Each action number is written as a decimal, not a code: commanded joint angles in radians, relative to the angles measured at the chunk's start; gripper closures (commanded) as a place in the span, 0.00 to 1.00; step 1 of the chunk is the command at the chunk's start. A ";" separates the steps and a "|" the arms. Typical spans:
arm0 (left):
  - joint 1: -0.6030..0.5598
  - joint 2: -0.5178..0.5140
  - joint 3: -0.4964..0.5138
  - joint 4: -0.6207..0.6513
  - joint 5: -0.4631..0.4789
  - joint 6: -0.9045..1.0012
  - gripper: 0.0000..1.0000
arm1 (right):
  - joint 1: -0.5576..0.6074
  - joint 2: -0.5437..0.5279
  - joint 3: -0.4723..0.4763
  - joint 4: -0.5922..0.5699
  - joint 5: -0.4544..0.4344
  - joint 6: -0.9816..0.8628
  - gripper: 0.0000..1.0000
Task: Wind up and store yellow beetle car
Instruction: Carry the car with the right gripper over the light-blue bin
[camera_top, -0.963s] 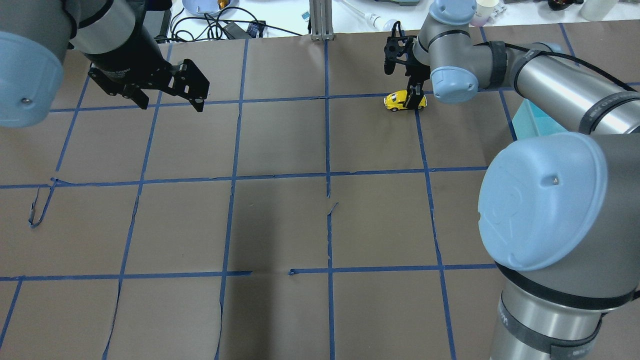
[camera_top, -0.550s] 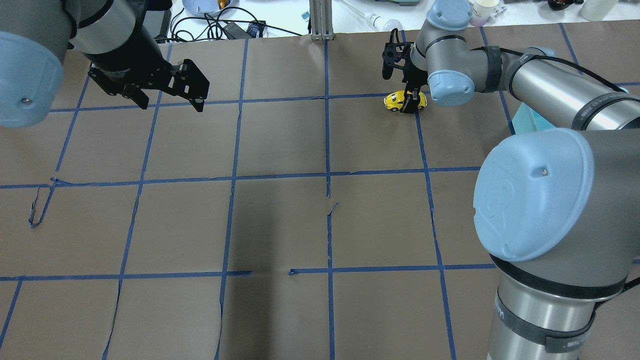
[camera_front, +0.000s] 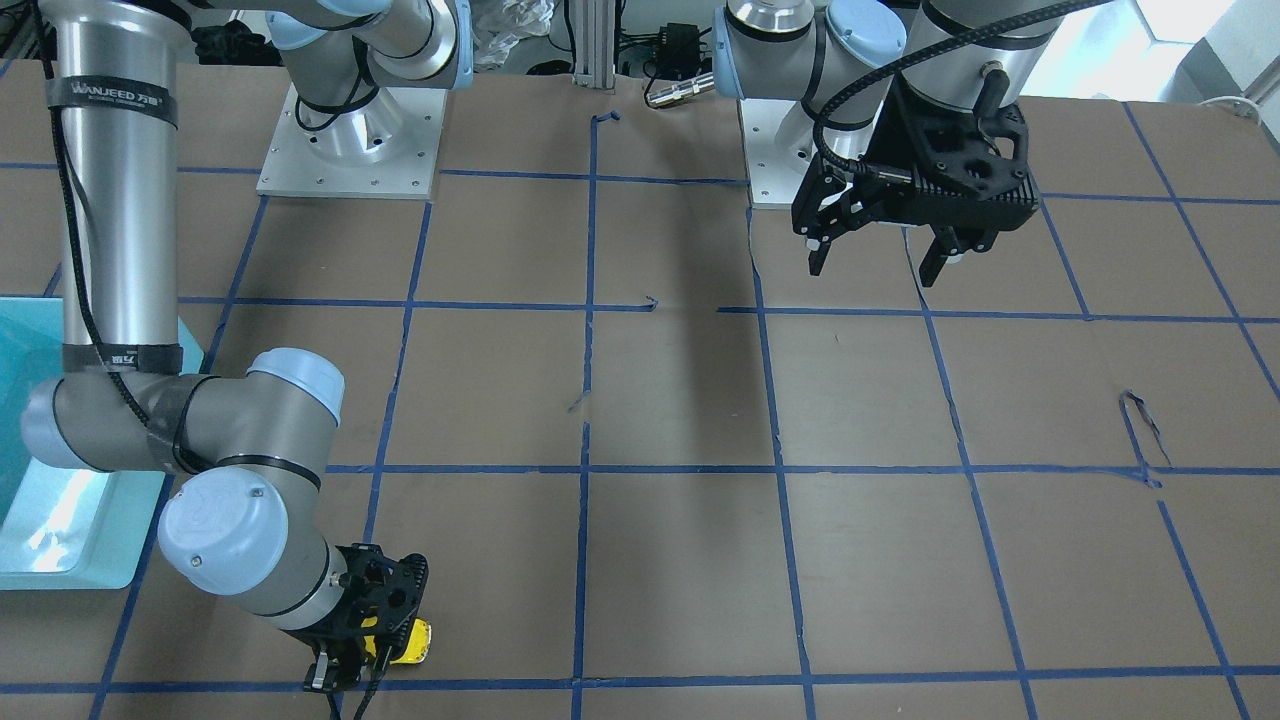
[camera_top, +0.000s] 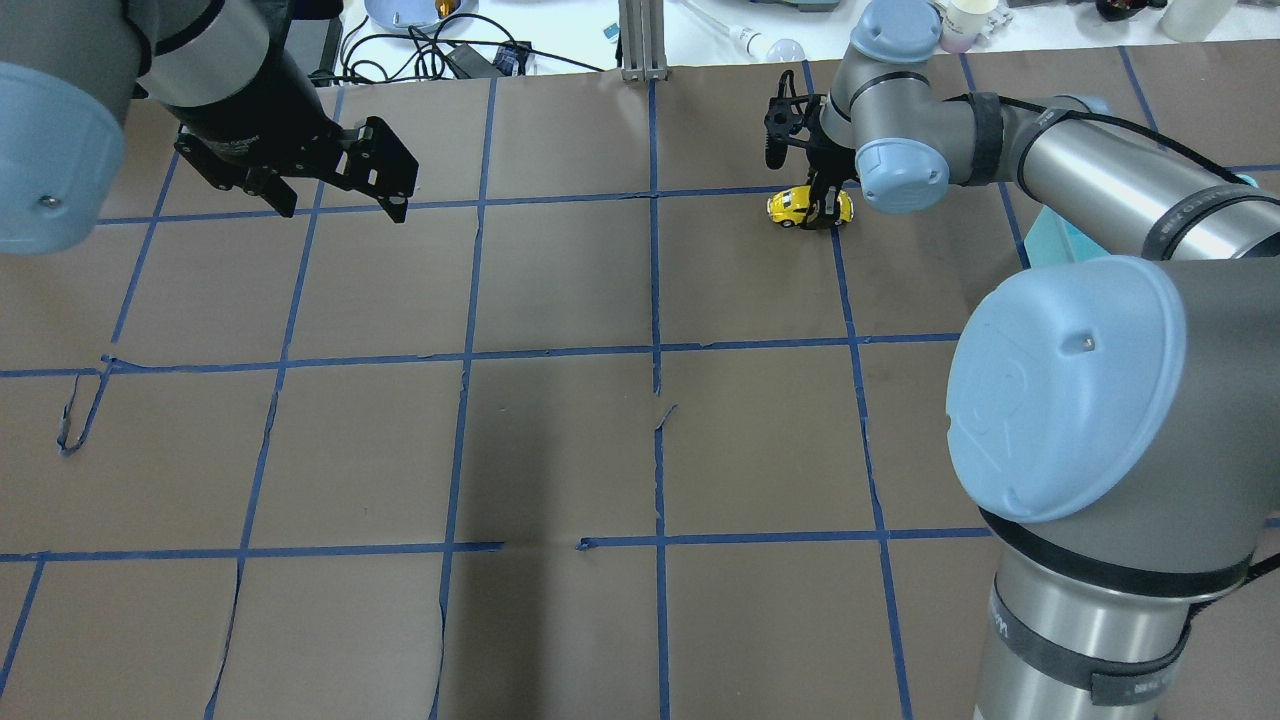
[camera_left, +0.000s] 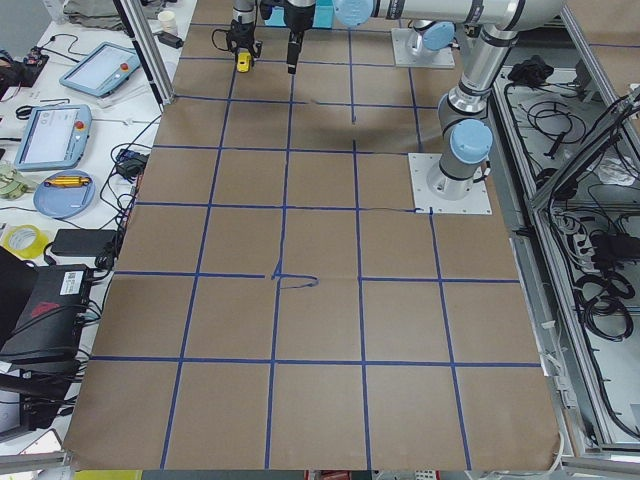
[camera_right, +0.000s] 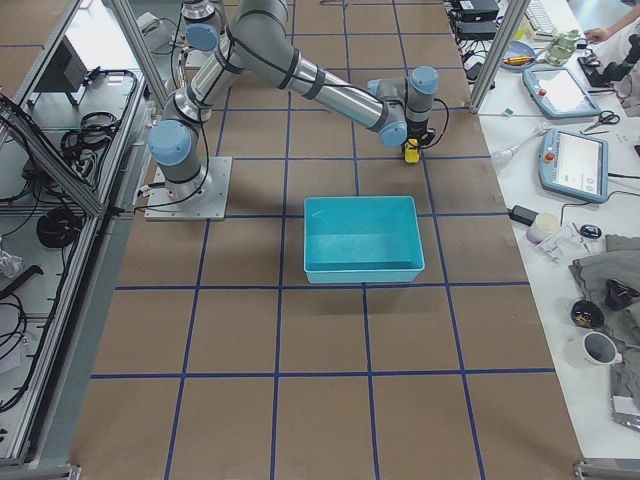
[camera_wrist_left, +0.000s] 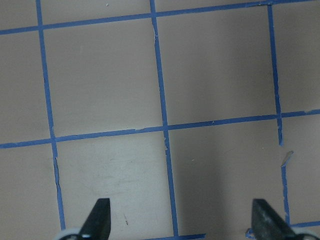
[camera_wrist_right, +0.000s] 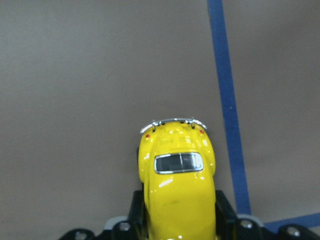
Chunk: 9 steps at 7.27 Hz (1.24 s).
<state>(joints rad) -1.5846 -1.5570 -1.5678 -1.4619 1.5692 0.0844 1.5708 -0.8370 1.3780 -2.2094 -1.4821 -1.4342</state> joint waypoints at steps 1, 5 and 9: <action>0.000 0.003 0.000 0.000 -0.001 0.000 0.00 | 0.000 -0.065 0.000 0.083 -0.003 -0.002 1.00; 0.000 0.005 -0.001 0.000 -0.003 0.000 0.00 | -0.107 -0.309 0.004 0.396 -0.096 -0.091 1.00; 0.002 0.005 -0.001 0.000 0.002 0.000 0.00 | -0.429 -0.367 0.036 0.492 -0.139 -0.542 1.00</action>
<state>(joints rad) -1.5832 -1.5524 -1.5686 -1.4619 1.5695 0.0844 1.2227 -1.1986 1.3978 -1.7168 -1.6124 -1.8096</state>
